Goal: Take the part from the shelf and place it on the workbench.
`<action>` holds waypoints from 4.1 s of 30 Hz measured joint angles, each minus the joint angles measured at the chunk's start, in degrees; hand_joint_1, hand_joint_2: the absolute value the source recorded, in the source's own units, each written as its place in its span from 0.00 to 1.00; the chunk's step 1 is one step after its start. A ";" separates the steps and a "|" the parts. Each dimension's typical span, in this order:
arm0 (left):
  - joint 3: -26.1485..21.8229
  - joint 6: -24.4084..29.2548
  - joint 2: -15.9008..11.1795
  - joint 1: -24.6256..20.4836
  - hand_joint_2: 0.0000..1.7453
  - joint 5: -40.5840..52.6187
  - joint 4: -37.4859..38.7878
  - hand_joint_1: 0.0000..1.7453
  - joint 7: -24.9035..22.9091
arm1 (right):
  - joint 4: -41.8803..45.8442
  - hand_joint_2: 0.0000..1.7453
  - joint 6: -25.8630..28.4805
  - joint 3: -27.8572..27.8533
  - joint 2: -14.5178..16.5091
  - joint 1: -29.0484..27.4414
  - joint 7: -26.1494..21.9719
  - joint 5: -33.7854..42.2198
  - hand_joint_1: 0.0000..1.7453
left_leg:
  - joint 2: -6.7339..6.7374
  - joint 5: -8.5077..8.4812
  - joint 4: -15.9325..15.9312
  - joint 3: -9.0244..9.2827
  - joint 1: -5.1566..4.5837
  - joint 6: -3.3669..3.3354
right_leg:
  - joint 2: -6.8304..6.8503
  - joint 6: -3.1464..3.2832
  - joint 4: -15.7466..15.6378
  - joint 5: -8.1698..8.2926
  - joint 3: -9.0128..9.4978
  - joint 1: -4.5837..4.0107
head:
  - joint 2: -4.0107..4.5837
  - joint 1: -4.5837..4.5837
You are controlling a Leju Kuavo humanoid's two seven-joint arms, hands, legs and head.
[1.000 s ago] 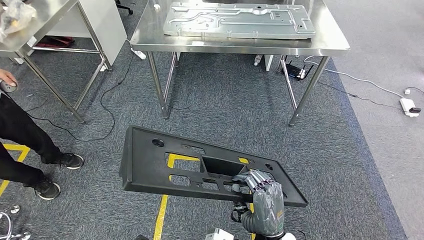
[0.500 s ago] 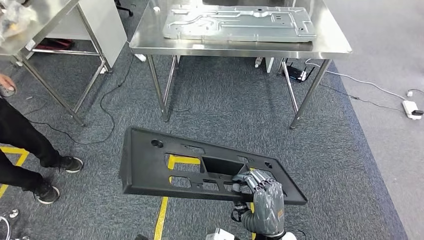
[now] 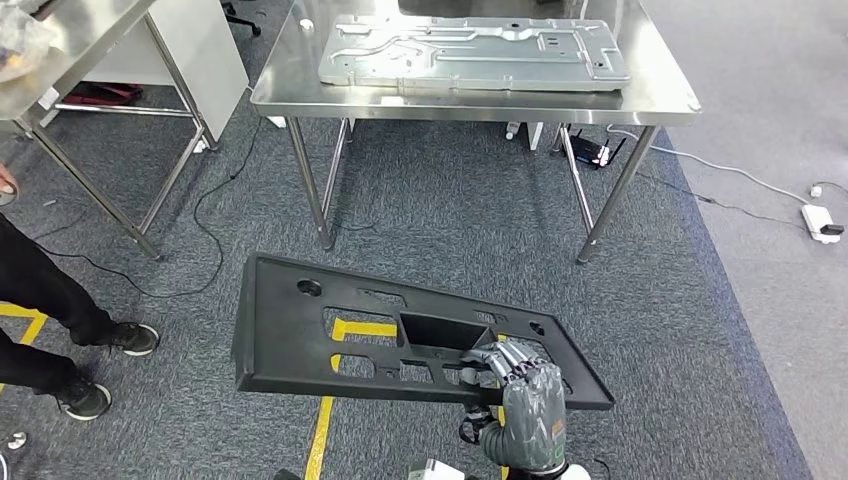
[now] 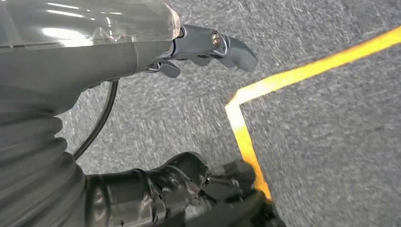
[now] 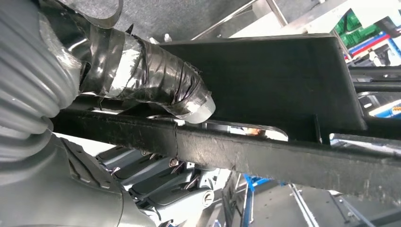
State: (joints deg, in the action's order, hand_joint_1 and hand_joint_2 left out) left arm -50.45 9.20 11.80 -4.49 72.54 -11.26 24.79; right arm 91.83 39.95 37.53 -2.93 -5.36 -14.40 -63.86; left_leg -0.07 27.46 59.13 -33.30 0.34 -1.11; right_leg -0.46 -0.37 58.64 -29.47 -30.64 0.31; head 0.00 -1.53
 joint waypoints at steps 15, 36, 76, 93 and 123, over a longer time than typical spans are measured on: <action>-0.02 -0.17 0.05 -0.12 1.00 0.02 0.00 0.00 0.02 | 1.69 1.00 0.01 -2.65 0.00 -0.28 -0.51 -1.12 1.00 | -0.13 3.08 -1.43 4.37 0.05 -0.40 | 0.31 0.11 0.87 3.15 -3.68 -0.32 | 0.00 -0.05; 0.01 -0.09 -0.01 -0.13 1.00 0.29 0.02 0.00 -0.03 | 3.74 1.00 0.02 -5.16 1.13 0.09 -1.31 -3.43 1.00 | -0.15 0.13 -0.66 0.90 0.52 -1.50 | 0.26 -1.35 10.10 -5.52 -4.37 0.34 | 0.00 0.08; 1.40 -1.28 0.17 -1.60 1.00 2.04 0.13 0.00 -0.67 | 6.81 1.00 -0.02 -15.00 -6.20 10.17 6.09 -8.27 1.00 | -0.43 2.58 -0.76 3.73 0.29 -0.20 | 0.21 0.11 1.33 4.26 -5.12 -0.48 | 0.00 0.55; 1.45 -1.62 0.07 -1.89 1.00 2.02 0.11 0.00 -0.79 | 5.69 1.00 -0.11 -15.47 -6.73 12.04 6.75 -8.12 1.00 | -0.33 -2.31 -0.02 -1.72 -0.02 -0.32 | 0.15 -0.49 -0.36 -1.03 1.28 0.15 | 0.00 0.84; 1.51 -1.61 0.12 -2.07 1.00 2.11 0.11 0.00 -0.86 | 5.70 1.00 -0.05 -15.97 -7.68 11.47 7.51 -7.95 1.00 | -0.21 -1.95 -0.05 -1.34 0.00 -0.18 | 0.20 -0.13 -0.20 -0.67 0.81 0.10 | 0.00 0.84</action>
State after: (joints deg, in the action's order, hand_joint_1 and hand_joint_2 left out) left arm -48.94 7.60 11.92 -6.57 74.65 -11.15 23.93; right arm 97.54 39.90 21.56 -10.61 6.11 -6.89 -71.80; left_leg -0.28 25.51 59.08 -34.64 0.33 -1.29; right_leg -0.26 -0.50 58.44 -30.14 -29.83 0.41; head 0.00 -0.69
